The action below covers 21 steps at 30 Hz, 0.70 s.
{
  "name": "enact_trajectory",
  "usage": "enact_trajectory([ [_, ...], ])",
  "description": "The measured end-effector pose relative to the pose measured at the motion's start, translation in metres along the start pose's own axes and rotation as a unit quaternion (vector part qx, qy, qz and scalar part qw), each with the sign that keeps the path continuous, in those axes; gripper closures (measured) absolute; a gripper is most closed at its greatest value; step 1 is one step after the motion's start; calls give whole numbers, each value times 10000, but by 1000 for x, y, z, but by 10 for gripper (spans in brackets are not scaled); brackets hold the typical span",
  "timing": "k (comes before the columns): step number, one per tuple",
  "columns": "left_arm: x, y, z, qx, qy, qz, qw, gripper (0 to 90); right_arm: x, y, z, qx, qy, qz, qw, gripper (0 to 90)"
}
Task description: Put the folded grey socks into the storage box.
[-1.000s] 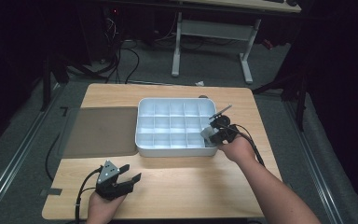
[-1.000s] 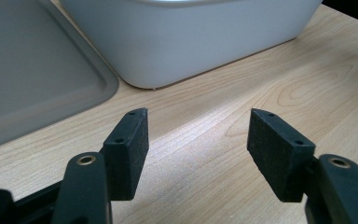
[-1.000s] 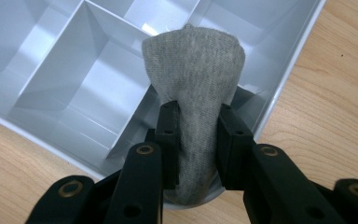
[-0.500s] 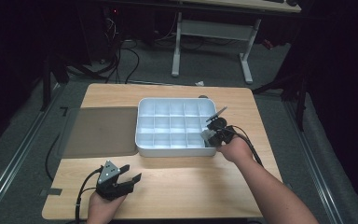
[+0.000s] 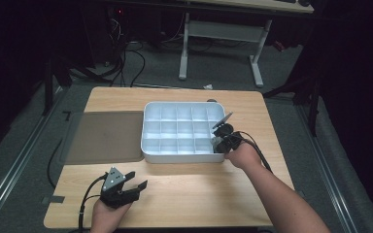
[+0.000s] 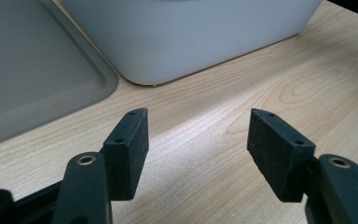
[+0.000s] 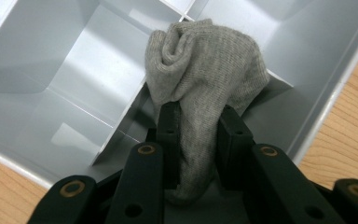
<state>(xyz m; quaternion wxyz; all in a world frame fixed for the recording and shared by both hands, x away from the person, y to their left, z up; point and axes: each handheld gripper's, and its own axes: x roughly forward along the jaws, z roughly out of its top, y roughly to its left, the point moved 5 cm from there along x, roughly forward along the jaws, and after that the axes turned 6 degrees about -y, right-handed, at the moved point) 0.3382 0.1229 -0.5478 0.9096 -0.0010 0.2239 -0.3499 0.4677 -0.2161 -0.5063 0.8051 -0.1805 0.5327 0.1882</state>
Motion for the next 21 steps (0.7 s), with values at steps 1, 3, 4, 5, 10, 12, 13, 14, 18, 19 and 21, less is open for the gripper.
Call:
enact_trajectory([
  [1, 0, 0, 0, 0, 2, 0, 10000, 391, 1, 0, 0, 3, 4, 0, 10000, 745],
  [3, 0, 0, 0, 1, 4, -1, 10000, 391, 1, 0, 0, -6, 24, 20, 10000, 743],
  [4, 0, 0, 0, 0, 2, -1, 10000, 391, 2, 0, 0, 2, 36, 27, 10000, 742],
  [5, 0, 0, 0, 1, 2, -1, 10000, 391, 2, -1, 0, -75, 40, 34, 10000, 742],
  [10, 1, 0, -1, 8, 14, -4, 10000, 391, 6, 1, -1, -32, 120, 58, 9999, 740],
  [12, 1, 0, -1, 8, 16, -2, 10000, 392, 6, 2, -1, 60, 174, 53, 9998, 739],
  [13, 1, 0, -1, 4, 15, 2, 10000, 392, 7, 1, -1, -27, 137, 75, 9999, 738],
  [14, 1, 0, -1, 1, 16, 1, 10000, 392, 7, 1, 0, -57, 129, 92, 9999, 736],
  [18, 1, -1, -1, -6, 23, -10, 10000, 392, 4, 2, 0, 45, 136, 117, 9998, 701],
  [19, 1, -1, -1, -4, 26, -14, 10000, 392, 3, 3, 1, 77, 136, 145, 9998, 683],
  [21, 2, -1, -1, 3, 26, -17, 10000, 392, 0, 2, 2, -32, 80, 194, 9998, 646],
])
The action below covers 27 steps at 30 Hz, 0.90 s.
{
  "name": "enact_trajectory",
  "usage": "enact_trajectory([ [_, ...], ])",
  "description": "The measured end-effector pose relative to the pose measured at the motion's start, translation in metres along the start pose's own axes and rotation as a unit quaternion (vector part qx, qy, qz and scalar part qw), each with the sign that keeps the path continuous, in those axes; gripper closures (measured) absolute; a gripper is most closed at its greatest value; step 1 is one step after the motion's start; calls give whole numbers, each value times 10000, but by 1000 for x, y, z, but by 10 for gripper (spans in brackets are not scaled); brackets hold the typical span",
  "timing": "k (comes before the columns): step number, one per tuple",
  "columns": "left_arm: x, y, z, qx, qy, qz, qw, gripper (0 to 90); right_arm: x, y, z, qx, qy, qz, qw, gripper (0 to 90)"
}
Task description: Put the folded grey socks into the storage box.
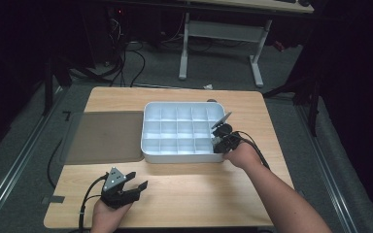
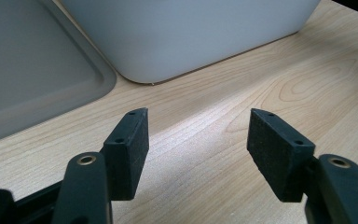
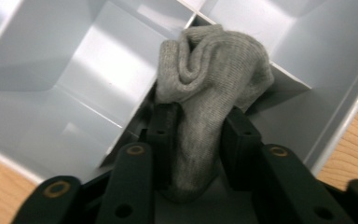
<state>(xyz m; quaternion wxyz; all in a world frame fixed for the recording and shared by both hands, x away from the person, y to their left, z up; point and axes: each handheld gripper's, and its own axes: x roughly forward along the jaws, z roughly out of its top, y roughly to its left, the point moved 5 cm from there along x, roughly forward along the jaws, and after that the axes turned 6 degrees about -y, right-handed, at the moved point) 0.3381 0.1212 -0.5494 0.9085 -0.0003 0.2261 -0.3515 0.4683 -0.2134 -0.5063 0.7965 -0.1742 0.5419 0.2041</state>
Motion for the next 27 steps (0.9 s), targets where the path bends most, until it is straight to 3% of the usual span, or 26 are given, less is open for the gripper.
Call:
enact_trajectory([
  [5, 0, -1, 0, 10, 14, -16, 10000, 392, -11, 0, 2, 112, -10, 25, 9999, 608],
  [9, 0, -1, 0, 10, 15, -20, 10000, 392, -24, -1, 4, 63, -151, 67, 9998, 607],
  [13, 0, -1, 0, 21, 23, -20, 10000, 392, -38, 1, 5, 105, -270, 95, 9995, 683],
  [16, 1, -1, 0, 19, 29, -17, 10000, 392, -42, -1, 5, 47, -269, 67, 9996, 833],
  [19, 1, -1, 0, 16, 25, -13, 10000, 393, -37, 0, 2, -16, -67, 35, 10000, 890],
  [27, 0, 0, 0, 10, 30, -10, 10000, 393, -9, 2, -5, 8, 302, -35, 9995, 890],
])
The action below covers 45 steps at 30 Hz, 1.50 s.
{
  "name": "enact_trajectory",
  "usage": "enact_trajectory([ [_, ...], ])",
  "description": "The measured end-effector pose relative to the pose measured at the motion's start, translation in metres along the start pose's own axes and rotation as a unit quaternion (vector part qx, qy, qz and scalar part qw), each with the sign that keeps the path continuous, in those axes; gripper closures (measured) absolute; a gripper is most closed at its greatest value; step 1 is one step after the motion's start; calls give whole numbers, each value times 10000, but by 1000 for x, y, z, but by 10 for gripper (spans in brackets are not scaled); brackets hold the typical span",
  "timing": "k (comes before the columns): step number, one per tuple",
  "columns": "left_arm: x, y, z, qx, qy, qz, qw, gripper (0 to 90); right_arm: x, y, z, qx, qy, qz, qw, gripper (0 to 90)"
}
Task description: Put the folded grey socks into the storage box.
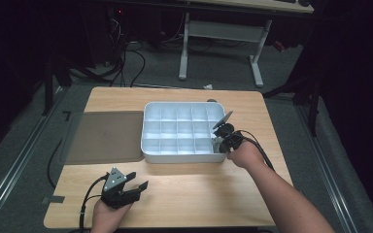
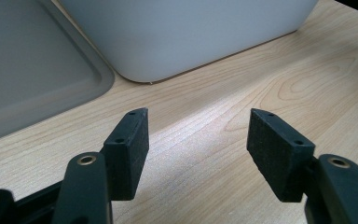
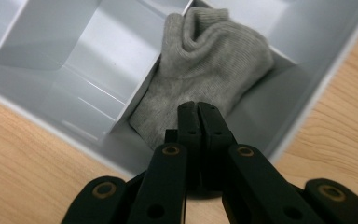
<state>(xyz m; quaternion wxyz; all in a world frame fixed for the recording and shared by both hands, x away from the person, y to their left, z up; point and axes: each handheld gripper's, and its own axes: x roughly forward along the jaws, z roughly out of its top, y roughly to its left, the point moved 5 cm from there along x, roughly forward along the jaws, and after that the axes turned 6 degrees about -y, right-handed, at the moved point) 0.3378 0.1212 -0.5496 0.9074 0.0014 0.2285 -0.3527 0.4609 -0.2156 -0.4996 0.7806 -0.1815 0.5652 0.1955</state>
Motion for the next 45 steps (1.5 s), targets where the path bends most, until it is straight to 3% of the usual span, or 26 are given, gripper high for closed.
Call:
enact_trajectory([
  [5, 0, 1, 0, -15, 4, 5, 10000, 393, 9, 2, 0, 61, 43, 32, 10000, 886],
  [9, 0, 0, -1, -8, 27, -3, 10000, 393, -1, 0, 3, 47, -48, 130, 9999, 860],
  [13, 1, -1, -1, 7, 31, -16, 10000, 393, -15, -4, 12, 149, -266, -3, 9995, 867],
  [16, 1, -1, -1, 6, 38, -17, 10000, 393, -15, -8, 18, 201, -385, -76, 9990, 861],
  [23, 0, 2, -1, -47, 27, 1, 10000, 393, 6, -11, 24, 300, -190, -156, 9992, 880],
  [34, 0, 2, -2, -60, 38, -26, 10000, 393, 30, -8, 28, 79, 216, -215, 9995, 900],
  [39, 1, 1, -2, -65, 53, -39, 10000, 393, 29, -7, 28, 173, 229, -181, 9994, 900],
  [40, 1, 1, -2, -69, 58, -43, 10000, 393, 27, -6, 28, 280, 235, -184, 9992, 900],
  [41, 1, 1, -2, -70, 56, -39, 10000, 393, 26, -8, 29, 179, 180, -168, 9995, 893],
  [45, 1, 1, -2, -64, 58, -36, 10000, 393, 16, -11, 29, 235, 88, -138, 9996, 837],
])
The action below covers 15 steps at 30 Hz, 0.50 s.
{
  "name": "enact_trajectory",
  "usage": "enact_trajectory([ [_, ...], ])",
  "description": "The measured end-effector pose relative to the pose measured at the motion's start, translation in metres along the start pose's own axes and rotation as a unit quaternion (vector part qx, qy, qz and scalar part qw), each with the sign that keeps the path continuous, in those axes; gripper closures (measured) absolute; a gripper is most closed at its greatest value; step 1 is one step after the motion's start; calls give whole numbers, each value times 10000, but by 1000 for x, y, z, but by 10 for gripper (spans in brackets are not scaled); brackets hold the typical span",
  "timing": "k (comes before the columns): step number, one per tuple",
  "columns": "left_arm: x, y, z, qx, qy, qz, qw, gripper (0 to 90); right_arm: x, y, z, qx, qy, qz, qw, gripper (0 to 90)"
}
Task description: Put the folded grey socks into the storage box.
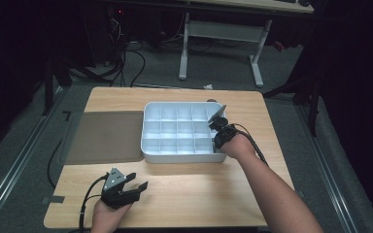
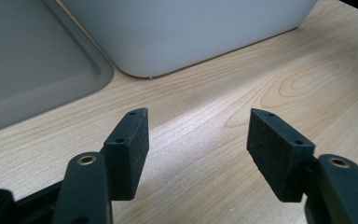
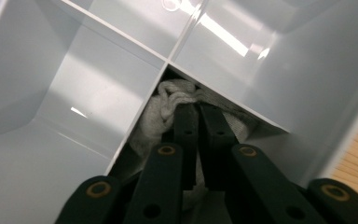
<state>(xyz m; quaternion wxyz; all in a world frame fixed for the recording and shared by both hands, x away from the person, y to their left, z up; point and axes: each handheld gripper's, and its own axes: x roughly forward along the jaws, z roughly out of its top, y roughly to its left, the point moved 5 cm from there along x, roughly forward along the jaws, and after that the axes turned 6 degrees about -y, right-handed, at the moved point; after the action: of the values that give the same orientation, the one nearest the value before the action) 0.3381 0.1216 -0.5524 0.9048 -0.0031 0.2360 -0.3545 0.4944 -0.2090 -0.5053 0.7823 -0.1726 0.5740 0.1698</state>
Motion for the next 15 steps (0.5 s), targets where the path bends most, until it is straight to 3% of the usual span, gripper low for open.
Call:
enact_trajectory([
  [8, 0, -2, 0, 28, 24, -12, 10000, 393, -25, -6, -3, 135, -417, -7, 9990, 790],
  [15, 1, -1, -1, 25, 101, -30, 9999, 390, -43, -3, -9, 110, -866, 152, 9961, 761],
])
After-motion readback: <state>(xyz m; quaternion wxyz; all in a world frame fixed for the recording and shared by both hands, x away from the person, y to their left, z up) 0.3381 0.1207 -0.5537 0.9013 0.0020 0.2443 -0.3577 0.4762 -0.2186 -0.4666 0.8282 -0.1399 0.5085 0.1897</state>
